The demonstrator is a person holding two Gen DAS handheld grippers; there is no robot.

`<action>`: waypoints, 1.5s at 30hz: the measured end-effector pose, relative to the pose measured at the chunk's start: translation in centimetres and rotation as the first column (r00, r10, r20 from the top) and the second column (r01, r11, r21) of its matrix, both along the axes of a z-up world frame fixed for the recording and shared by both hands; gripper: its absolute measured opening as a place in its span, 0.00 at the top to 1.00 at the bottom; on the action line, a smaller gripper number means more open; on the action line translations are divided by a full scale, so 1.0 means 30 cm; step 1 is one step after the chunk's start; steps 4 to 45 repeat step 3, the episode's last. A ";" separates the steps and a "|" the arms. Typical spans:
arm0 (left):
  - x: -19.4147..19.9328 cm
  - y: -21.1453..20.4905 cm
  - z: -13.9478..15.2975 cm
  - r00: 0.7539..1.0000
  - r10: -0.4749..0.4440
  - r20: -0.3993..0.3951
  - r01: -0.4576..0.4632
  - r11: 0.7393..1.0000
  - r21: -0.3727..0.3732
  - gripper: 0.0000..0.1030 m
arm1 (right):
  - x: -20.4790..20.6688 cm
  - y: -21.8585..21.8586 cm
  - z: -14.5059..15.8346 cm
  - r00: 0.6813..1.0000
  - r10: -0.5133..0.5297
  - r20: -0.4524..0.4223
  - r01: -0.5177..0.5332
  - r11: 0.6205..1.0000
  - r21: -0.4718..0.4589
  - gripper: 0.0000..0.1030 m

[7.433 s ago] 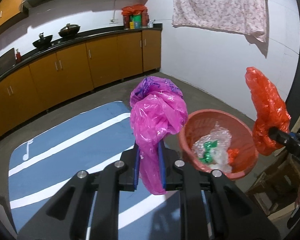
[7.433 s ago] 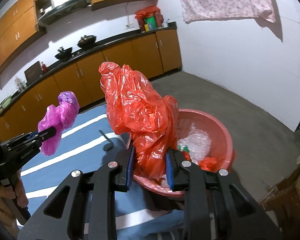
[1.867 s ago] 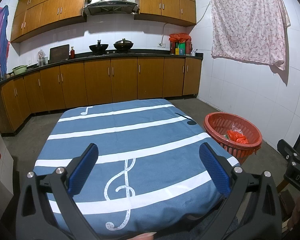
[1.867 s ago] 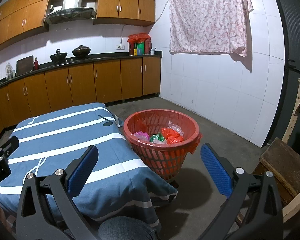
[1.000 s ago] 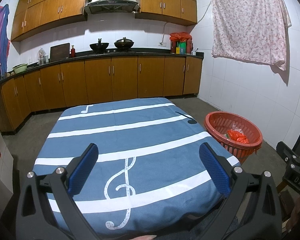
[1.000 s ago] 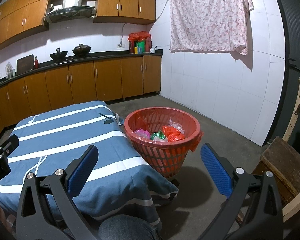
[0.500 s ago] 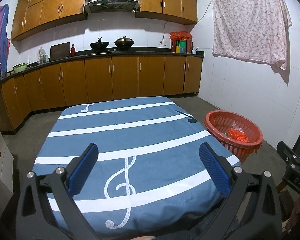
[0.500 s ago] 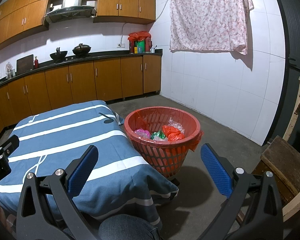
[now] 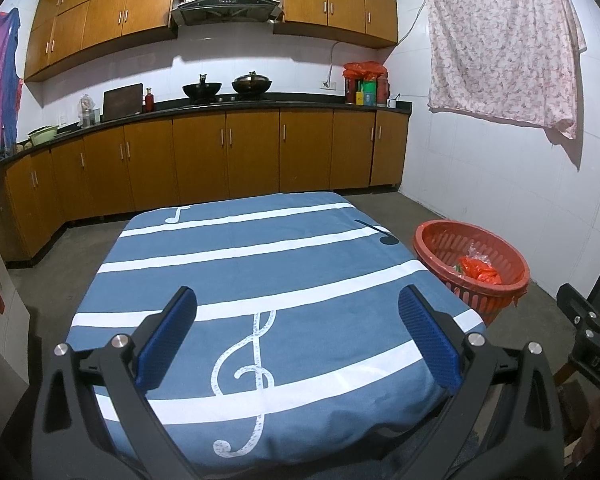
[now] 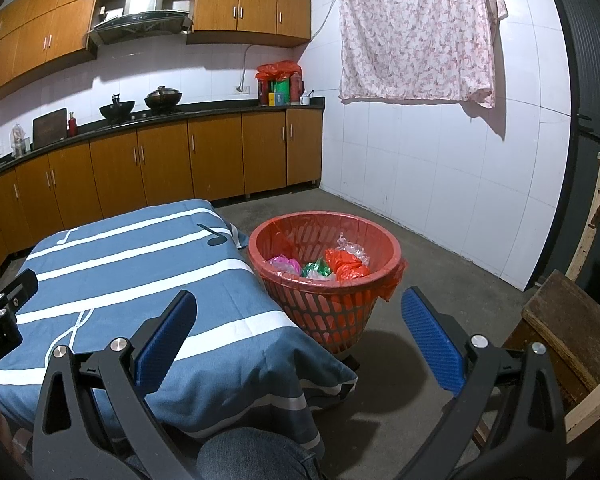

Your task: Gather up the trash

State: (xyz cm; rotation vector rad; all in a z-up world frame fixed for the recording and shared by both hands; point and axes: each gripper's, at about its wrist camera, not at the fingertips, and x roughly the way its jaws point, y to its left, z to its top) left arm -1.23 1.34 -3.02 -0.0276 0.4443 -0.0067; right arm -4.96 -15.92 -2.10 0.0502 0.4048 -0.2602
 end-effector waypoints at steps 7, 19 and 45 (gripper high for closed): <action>0.003 -0.002 0.002 1.000 0.001 0.000 -0.001 1.000 0.001 0.04 | 0.002 -0.002 0.000 1.000 0.000 0.000 0.000 1.000 0.000 0.02; 0.003 -0.002 0.002 1.000 0.001 0.000 -0.001 1.000 0.001 0.04 | 0.002 -0.002 0.000 1.000 0.000 0.000 0.000 1.000 0.000 0.02; 0.003 -0.002 0.002 1.000 0.001 0.000 -0.001 1.000 0.001 0.04 | 0.002 -0.002 0.000 1.000 0.000 0.000 0.000 1.000 0.000 0.02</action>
